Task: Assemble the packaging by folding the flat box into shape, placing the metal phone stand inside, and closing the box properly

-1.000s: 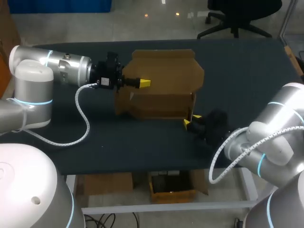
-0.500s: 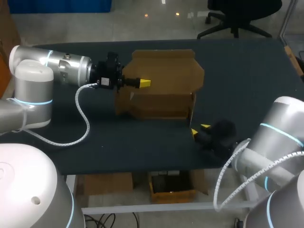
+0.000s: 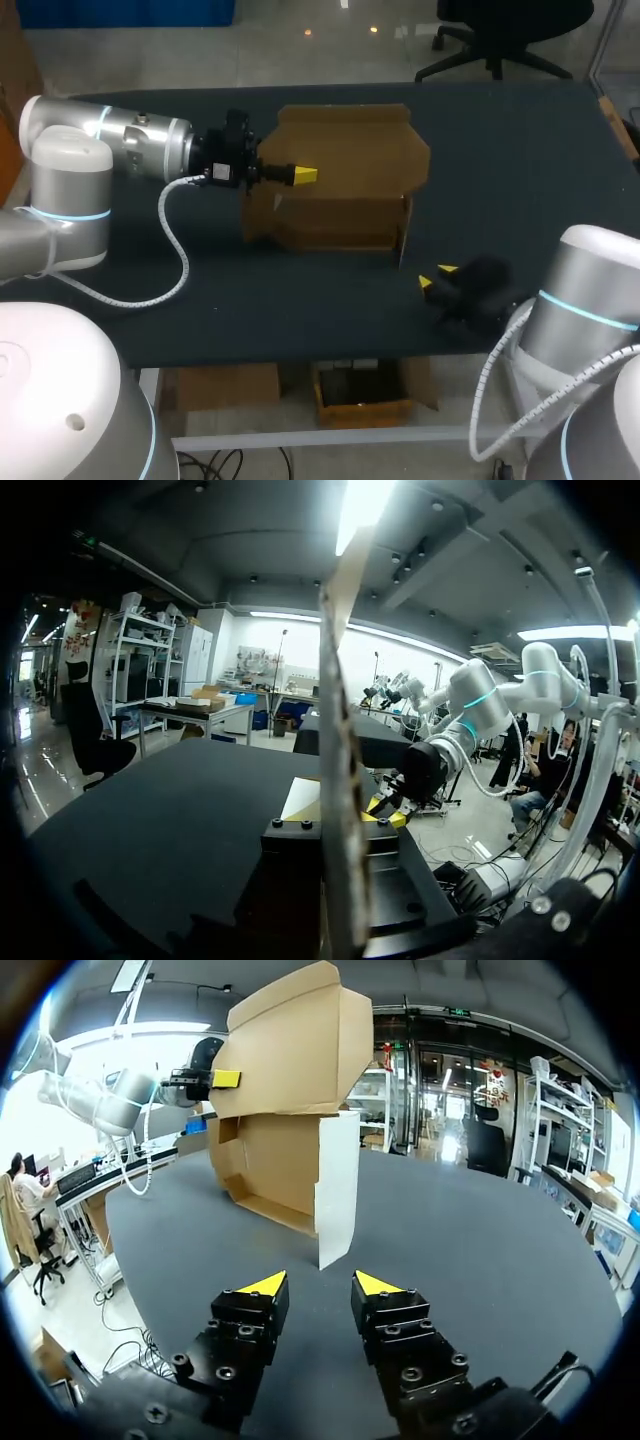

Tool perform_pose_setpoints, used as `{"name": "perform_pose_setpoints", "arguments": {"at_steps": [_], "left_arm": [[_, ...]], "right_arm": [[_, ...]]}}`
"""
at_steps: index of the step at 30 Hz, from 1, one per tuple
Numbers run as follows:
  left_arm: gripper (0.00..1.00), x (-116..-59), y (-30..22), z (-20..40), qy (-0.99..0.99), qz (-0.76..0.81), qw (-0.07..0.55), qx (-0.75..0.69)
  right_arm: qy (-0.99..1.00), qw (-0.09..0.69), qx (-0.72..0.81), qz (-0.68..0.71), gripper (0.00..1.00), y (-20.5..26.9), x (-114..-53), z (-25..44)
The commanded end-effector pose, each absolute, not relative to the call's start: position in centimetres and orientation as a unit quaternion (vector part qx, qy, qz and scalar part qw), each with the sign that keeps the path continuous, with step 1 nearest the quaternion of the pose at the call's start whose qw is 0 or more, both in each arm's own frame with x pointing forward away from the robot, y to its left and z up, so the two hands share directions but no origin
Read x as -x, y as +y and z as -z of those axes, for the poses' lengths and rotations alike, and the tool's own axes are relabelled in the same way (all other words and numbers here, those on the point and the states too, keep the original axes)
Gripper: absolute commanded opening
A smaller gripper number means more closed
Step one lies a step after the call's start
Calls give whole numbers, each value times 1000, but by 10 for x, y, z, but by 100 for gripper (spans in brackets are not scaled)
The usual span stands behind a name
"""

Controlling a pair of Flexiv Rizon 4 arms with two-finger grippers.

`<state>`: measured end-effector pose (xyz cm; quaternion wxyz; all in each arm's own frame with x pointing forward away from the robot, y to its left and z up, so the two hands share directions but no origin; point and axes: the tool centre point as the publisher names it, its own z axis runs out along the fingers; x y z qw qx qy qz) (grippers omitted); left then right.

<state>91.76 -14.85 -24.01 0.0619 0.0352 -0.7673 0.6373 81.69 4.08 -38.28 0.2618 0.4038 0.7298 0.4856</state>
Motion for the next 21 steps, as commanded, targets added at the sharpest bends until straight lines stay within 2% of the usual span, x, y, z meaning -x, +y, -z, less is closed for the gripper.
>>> {"name": "perform_pose_setpoints", "arguments": {"at_steps": [1,21], "left_arm": [[0,-918,-149,244,-767,-638,62,-35],[0,-918,-149,244,-767,-638,62,-35]], "right_arm": [[740,225,-379,-507,38,28,-823,383],[773,161,-307,-532,40,19,-856,389]]}}
